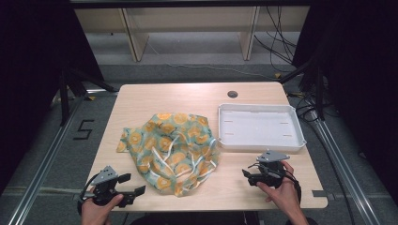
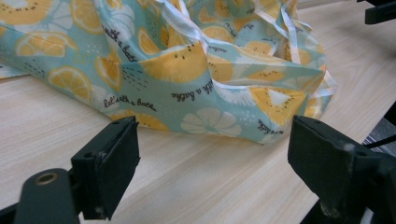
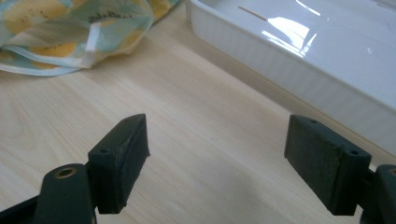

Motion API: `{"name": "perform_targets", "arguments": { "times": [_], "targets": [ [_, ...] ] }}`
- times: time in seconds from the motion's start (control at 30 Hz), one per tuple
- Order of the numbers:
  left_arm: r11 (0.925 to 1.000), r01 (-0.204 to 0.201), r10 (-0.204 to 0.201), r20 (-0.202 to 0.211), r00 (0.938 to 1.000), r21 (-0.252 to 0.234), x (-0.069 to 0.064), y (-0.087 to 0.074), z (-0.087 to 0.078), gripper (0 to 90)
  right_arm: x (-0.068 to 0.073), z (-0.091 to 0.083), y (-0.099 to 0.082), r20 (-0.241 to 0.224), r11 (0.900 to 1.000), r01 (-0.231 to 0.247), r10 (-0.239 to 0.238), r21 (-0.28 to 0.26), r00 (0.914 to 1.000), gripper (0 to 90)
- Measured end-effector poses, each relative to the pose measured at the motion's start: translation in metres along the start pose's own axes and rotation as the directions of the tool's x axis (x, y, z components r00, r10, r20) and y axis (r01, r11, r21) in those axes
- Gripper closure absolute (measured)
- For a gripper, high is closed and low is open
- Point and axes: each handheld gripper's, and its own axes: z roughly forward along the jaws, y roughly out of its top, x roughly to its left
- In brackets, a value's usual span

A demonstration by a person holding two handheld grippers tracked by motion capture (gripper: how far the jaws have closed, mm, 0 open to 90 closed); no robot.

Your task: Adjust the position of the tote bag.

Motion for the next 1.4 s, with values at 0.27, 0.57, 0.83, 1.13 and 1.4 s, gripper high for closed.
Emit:
{"name": "perform_targets", "arguments": {
  "times": [0.27,0.57,0.83,1.13,1.4],
  "targets": [
    [0.9993,0.006,-0.006,-0.012,0.9999,-0.038,-0.003,0.012,0.003,15.3,0.011,-0.002,0.016,-0.041,0.9978,0.017,-0.020,-0.064,0.9990,22.4],
    [0.9994,-0.026,0.025,-0.047,0.9986,-0.021,-0.006,0.025,0.021,15.2,0.032,0.010,0.057,-0.088,0.9883,0.082,-0.094,-0.129,0.9917,22.1],
    [0.9984,-0.051,0.053,-0.099,0.9937,0.025,-0.001,0.030,0.040,15.3,0.049,0.039,0.095,-0.101,0.9782,0.142,-0.158,-0.152,0.9822,22.9],
    [0.9811,-0.169,0.179,-0.112,0.9774,0.094,0.013,0.026,0.041,73.4,0.056,0.076,0.113,-0.117,0.9785,0.188,-0.197,-0.084,0.9733,52.7],
    [0.9711,-0.219,0.231,-0.142,0.9625,0.095,0.030,0.025,0.026,85.4,0.074,0.062,0.095,-0.149,0.9396,0.335,-0.342,-0.072,0.9278,85.0]
  ]
}}
